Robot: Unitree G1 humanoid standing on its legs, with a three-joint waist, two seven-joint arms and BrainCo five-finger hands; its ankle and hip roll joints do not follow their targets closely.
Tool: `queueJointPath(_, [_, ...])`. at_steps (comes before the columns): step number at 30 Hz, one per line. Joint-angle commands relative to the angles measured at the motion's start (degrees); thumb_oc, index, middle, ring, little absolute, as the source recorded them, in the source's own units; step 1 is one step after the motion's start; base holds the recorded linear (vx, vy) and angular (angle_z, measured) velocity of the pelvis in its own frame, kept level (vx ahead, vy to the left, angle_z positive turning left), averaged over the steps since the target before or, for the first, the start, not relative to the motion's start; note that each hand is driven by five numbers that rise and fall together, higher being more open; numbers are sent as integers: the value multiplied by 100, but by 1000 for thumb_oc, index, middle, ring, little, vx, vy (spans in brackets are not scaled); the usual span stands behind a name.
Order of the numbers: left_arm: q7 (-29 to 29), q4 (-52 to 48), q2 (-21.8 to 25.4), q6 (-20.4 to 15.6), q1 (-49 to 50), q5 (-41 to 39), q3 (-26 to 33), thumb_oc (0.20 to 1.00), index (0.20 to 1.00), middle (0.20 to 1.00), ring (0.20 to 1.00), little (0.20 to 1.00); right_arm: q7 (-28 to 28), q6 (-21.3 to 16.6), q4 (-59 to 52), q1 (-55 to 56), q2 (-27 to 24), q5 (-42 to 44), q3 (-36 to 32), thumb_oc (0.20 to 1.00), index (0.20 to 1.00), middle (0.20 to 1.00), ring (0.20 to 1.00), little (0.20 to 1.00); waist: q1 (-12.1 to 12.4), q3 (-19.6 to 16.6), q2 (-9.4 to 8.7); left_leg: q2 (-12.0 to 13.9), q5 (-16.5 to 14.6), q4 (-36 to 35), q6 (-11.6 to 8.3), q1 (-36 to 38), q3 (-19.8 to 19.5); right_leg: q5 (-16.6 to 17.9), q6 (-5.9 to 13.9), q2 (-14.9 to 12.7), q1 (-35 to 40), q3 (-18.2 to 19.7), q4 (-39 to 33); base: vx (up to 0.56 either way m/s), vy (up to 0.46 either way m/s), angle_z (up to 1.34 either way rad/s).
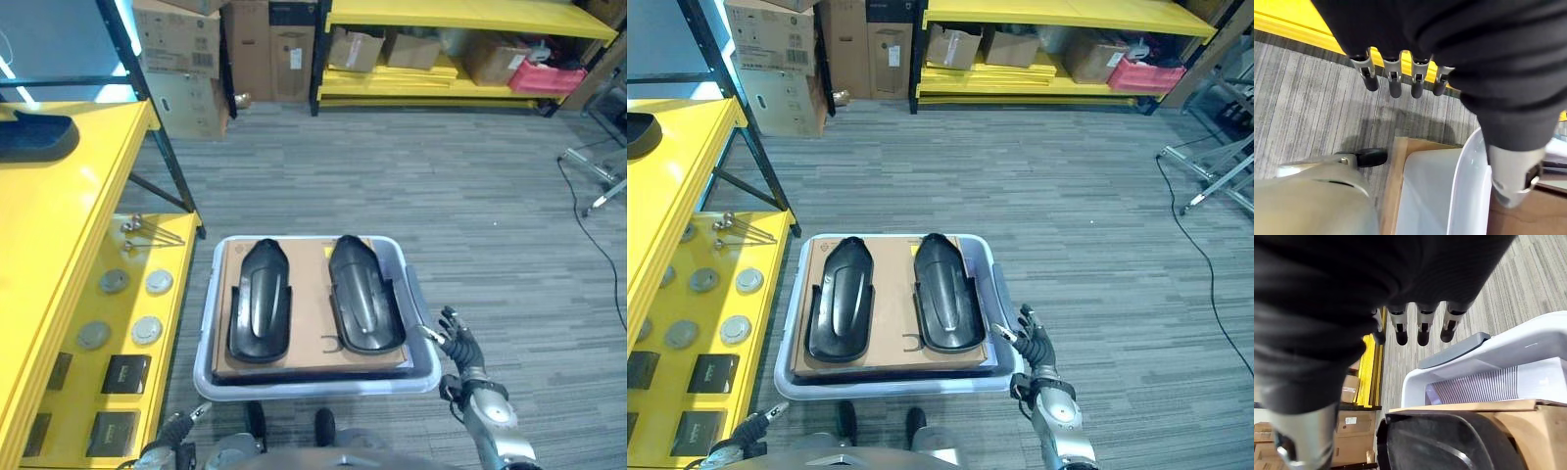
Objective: Move parts from the plastic box to the shelf.
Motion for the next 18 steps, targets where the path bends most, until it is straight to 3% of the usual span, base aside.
queueJointPath(1, [-27, 288, 114, -73, -234, 421, -275, 1000, 1000, 1000, 1000, 1000, -99, 364, -9, -687, -628, -37, 27, 1000, 1000, 1000, 1000, 1000, 297, 191, 76, 304, -431, -9, -112, 191, -25, -218, 303, -324, -184, -160, 287, 42, -16, 1])
queueJointPath(7, [-113, 288, 288, -89, -563, 373, -587, 1000, 1000, 1000, 1000, 1000, -385, 709, 722, -1722, -1054, 328, 267, 1000, 1000, 1000, 1000, 1000, 601, 452, 111, 273, -346, -9, -165, -151, -200, -117, 321, -356, -370, -264, 173, -49, -23, 9])
queueJointPath(12, [-225, 254, 422, -50, -969, 78, -760, 1000, 1000, 1000, 1000, 1000, -517, 1337, 1269, -2658, -1237, 658, 477, 1000, 1000, 1000, 1000, 1000, 725, 718, 183, 244, -255, -9, -184, -441, -322, -93, 302, -377, -589, -313, 200, -98, 4, 21])
queueJointPath(13, [-243, 190, 449, -17, -1141, 19, -818, 1000, 1000, 1000, 1000, 1000, -284, 1689, 1558, -2994, -1273, 708, 569, 1000, 1000, 1000, 1000, 1000, 763, 849, 216, 232, -211, -9, -198, -569, -373, -89, 289, -392, -694, -348, 233, -99, 11, 23])
queueJointPath(18, [-245, 140, 471, -48, -1305, -55, -904, 1000, 1000, 1000, 1000, 1000, 396, 2195, 2173, -3351, -1306, 432, 843, 1000, 1000, 1000, 1000, 1000, 843, 1024, 292, 216, -110, -9, -226, -738, -491, -111, 247, -414, -826, -428, 325, -50, 15, 13])
